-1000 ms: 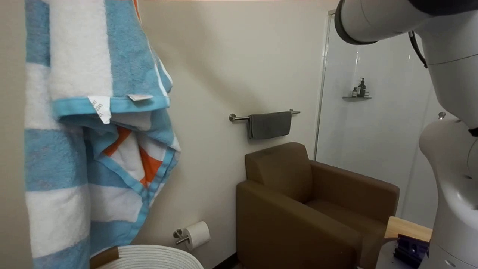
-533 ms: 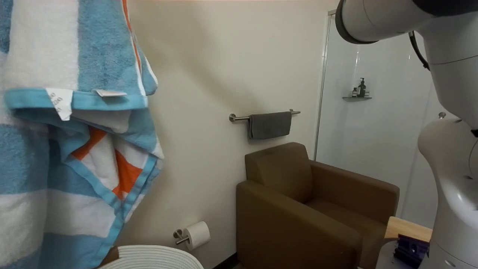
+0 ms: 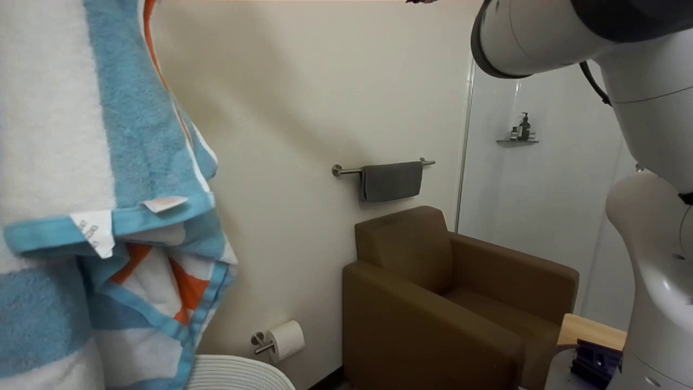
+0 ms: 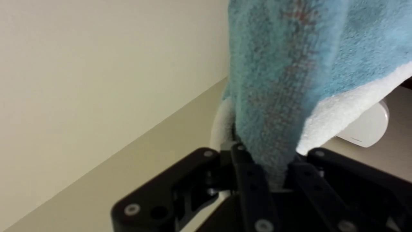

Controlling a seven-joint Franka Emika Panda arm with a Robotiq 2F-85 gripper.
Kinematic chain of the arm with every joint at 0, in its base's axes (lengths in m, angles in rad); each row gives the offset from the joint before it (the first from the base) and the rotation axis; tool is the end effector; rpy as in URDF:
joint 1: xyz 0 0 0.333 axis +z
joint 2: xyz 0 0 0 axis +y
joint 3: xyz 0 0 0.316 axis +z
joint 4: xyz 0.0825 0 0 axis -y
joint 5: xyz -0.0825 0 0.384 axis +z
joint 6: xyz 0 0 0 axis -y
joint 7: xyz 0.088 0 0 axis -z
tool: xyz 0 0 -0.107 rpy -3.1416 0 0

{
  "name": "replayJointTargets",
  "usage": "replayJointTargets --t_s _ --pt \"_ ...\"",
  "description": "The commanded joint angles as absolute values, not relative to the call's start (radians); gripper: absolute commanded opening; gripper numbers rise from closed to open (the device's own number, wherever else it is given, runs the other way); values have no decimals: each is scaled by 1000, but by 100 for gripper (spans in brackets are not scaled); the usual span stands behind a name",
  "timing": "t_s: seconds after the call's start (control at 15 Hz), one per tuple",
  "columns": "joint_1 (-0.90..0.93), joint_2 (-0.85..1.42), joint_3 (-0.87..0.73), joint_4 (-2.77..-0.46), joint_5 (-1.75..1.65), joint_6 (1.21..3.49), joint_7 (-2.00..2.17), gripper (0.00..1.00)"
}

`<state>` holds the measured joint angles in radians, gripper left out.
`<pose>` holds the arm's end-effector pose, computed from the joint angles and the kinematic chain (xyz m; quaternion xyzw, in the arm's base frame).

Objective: Put the towels in the laundry hamper

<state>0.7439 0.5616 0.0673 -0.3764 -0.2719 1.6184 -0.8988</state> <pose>0.4723 0.4223 0.8247 0.6517 0.6733 0.3244 0.1290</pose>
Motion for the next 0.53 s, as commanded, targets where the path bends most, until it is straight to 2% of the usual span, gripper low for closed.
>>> replayJointTargets --t_s 0.0,0.47 --pt "766 572 79 -358 -251 1611 -933 7" --pt "764 610 97 -355 -205 1621 -937 7"
